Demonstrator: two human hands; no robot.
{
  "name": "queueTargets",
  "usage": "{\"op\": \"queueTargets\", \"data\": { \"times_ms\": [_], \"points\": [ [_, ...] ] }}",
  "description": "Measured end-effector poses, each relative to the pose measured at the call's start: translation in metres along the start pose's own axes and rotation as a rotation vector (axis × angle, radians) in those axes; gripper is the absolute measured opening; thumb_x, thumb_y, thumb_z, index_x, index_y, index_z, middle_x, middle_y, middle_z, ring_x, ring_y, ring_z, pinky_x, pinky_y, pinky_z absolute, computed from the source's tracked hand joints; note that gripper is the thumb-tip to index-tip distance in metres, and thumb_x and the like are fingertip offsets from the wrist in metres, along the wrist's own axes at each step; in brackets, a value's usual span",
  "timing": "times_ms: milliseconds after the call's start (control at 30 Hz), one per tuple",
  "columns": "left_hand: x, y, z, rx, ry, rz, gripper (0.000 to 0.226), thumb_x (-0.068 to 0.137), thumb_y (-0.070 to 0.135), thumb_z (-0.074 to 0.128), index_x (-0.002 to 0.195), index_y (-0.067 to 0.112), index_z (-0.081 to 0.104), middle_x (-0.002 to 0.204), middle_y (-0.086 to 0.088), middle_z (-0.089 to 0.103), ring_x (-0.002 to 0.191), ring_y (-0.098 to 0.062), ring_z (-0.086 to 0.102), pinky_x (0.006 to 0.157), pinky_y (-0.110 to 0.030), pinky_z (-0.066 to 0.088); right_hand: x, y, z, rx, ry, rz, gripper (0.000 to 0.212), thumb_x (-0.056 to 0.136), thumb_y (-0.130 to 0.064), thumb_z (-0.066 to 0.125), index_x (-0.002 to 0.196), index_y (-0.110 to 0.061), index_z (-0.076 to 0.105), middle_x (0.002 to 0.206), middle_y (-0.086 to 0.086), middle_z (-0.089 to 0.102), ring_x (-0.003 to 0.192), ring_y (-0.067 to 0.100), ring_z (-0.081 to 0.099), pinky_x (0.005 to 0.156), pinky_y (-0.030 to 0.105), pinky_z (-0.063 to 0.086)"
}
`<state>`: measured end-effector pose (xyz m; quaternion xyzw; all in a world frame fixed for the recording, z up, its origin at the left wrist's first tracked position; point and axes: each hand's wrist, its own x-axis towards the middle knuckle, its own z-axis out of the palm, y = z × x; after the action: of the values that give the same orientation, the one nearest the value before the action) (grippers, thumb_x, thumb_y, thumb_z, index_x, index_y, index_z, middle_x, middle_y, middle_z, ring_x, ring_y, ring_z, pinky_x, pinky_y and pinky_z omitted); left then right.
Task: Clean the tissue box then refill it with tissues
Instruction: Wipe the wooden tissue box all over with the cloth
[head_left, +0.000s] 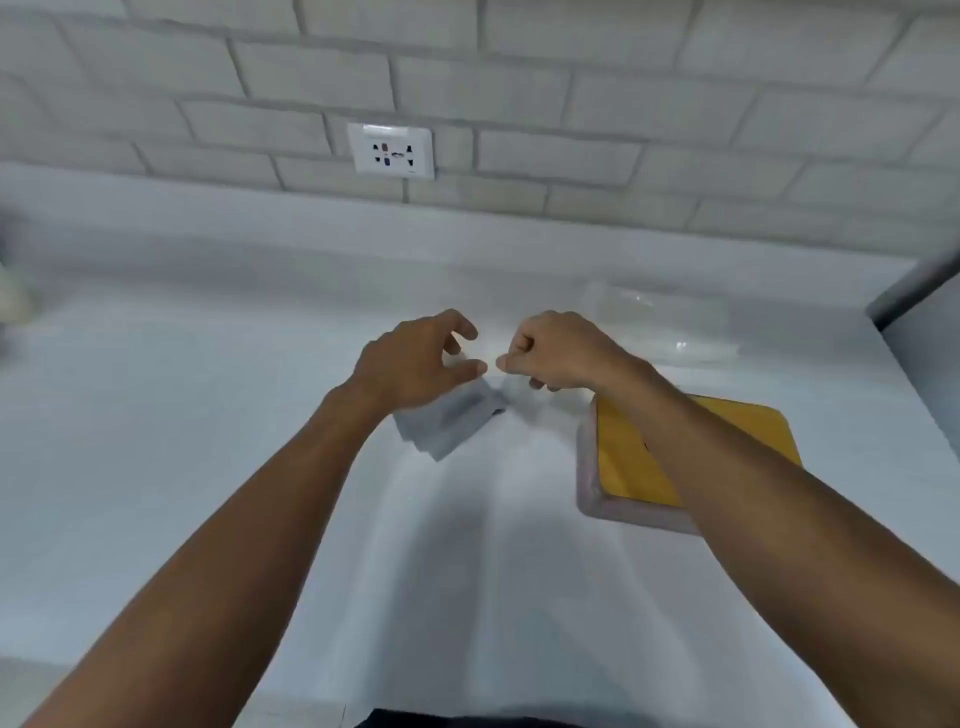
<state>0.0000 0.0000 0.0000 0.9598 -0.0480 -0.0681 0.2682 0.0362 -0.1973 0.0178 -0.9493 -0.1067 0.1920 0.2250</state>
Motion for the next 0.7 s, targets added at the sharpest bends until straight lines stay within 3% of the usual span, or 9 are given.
{"op": "queueTargets", "data": {
  "times_ms": [167,300,400,467,533,600,667,700],
  "points": [
    [0.012,-0.043,0.023,0.17,-0.144,-0.071,0.066,0.094,0.055,0.068,0.151,0.029,0.046,0.141,-0.002,0.059,0.126,-0.028,0.058,0.093,-0.041,0.049,0.03,-0.018,0.048,-0.149,-0.017,0.135,0.031,0.078,-0.044,0.06,0.098,-0.021,0.068,0.095,-0.002,0.068,0.088,0.025,0.064,0.066,0.031,0.049],
    [0.023,-0.069,0.04,0.193,-0.14,-0.09,0.077,0.094,0.053,0.066,0.157,0.02,0.036,0.145,-0.012,0.055,0.131,-0.037,0.051,0.1,-0.047,0.046,0.043,-0.016,0.08,-0.044,-0.009,0.185,0.025,0.078,-0.041,0.064,0.079,-0.018,0.054,0.08,-0.001,0.057,0.079,0.024,0.06,0.055,0.03,0.039],
    [0.027,-0.079,0.047,0.203,-0.115,-0.108,0.084,0.094,0.055,0.067,0.16,0.018,0.032,0.146,-0.012,0.053,0.133,-0.037,0.049,0.101,-0.047,0.045,0.05,-0.014,0.096,-0.015,0.079,0.22,0.031,0.081,-0.044,0.063,0.099,-0.02,0.06,0.097,0.001,0.062,0.094,0.027,0.062,0.072,0.038,0.053],
    [0.031,-0.087,0.049,0.155,-0.125,-0.139,0.081,0.093,0.053,0.069,0.158,0.018,0.036,0.145,-0.011,0.056,0.134,-0.037,0.049,0.102,-0.048,0.045,0.053,-0.012,0.102,-0.012,0.13,0.26,0.04,0.085,-0.042,0.065,0.12,-0.023,0.059,0.112,-0.001,0.063,0.105,0.025,0.059,0.084,0.04,0.053],
    [0.034,-0.094,0.05,0.032,-0.146,-0.173,0.071,0.091,0.048,0.071,0.151,0.02,0.046,0.135,-0.007,0.065,0.127,-0.033,0.055,0.097,-0.044,0.05,0.054,-0.01,0.107,0.033,0.132,0.277,0.029,0.088,-0.036,0.064,0.114,-0.024,0.059,0.105,-0.003,0.064,0.101,0.022,0.06,0.081,0.037,0.052],
    [0.032,-0.098,0.05,-0.066,-0.149,-0.16,0.046,0.091,0.042,0.074,0.13,0.021,0.062,0.116,-0.002,0.07,0.104,-0.024,0.063,0.078,-0.032,0.05,0.051,-0.01,0.11,0.084,0.141,0.264,0.013,0.091,-0.033,0.061,0.099,-0.024,0.058,0.089,-0.007,0.061,0.089,0.021,0.061,0.071,0.034,0.049],
    [0.025,-0.1,0.049,-0.154,-0.125,-0.111,0.017,0.095,0.035,0.073,0.096,0.023,0.062,0.095,0.004,0.066,0.083,-0.017,0.057,0.065,-0.024,0.04,0.044,-0.009,0.111,0.14,0.192,0.245,0.009,0.091,-0.033,0.06,0.096,-0.027,0.057,0.086,-0.009,0.058,0.086,0.019,0.06,0.069,0.031,0.049],
    [0.02,-0.101,0.048,-0.222,-0.111,-0.091,0.019,0.096,0.032,0.072,0.089,0.023,0.057,0.09,0.005,0.063,0.08,-0.017,0.056,0.063,-0.024,0.04,0.038,-0.009,0.112,0.144,0.251,0.228,0.012,0.091,-0.034,0.061,0.1,-0.027,0.058,0.093,-0.009,0.06,0.09,0.018,0.06,0.073,0.032,0.051]
  ]
}}
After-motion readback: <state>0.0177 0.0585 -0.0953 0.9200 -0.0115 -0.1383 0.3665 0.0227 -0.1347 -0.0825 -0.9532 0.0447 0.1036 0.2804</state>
